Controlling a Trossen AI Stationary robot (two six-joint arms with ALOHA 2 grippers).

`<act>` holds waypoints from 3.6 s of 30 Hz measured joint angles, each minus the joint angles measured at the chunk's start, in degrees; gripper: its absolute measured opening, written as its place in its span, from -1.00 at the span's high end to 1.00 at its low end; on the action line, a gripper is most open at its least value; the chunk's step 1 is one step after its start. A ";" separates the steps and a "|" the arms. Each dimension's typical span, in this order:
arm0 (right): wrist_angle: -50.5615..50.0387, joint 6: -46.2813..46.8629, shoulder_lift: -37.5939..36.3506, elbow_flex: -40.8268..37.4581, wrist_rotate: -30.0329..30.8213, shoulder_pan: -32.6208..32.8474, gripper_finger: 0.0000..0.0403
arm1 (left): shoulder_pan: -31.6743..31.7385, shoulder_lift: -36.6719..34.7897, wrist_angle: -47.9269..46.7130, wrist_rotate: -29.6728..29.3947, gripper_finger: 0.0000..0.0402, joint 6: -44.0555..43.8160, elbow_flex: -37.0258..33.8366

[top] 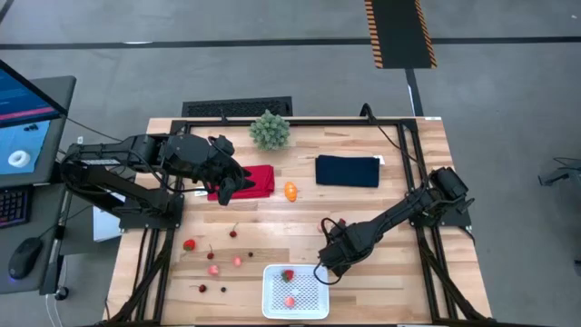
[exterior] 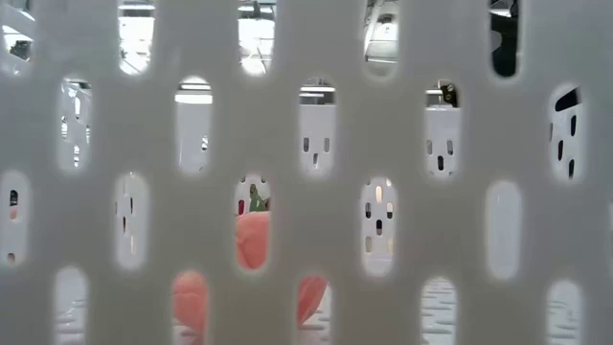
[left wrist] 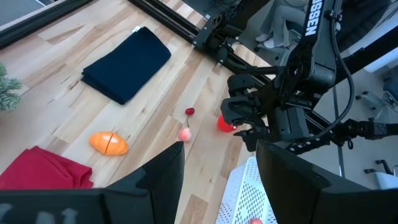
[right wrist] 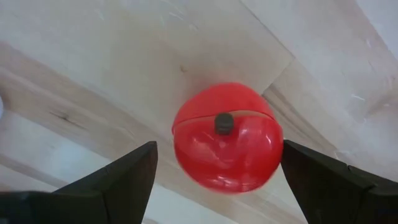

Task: Pick and placing Produce into tupperware
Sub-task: Put the apple into the white bin

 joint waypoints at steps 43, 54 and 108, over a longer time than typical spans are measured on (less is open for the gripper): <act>2.48 -2.46 -2.95 -3.76 -2.87 -3.64 -0.40 | 0.00 0.01 -0.02 -1.28 0.05 0.43 0.00; 0.86 -4.57 -13.87 -0.36 -1.80 -8.43 -0.40 | 0.02 0.02 0.11 -1.26 0.05 0.41 0.00; 18.16 -20.52 8.60 22.65 -19.82 -4.17 -0.60 | 0.00 -0.02 -0.87 1.25 0.05 3.25 0.00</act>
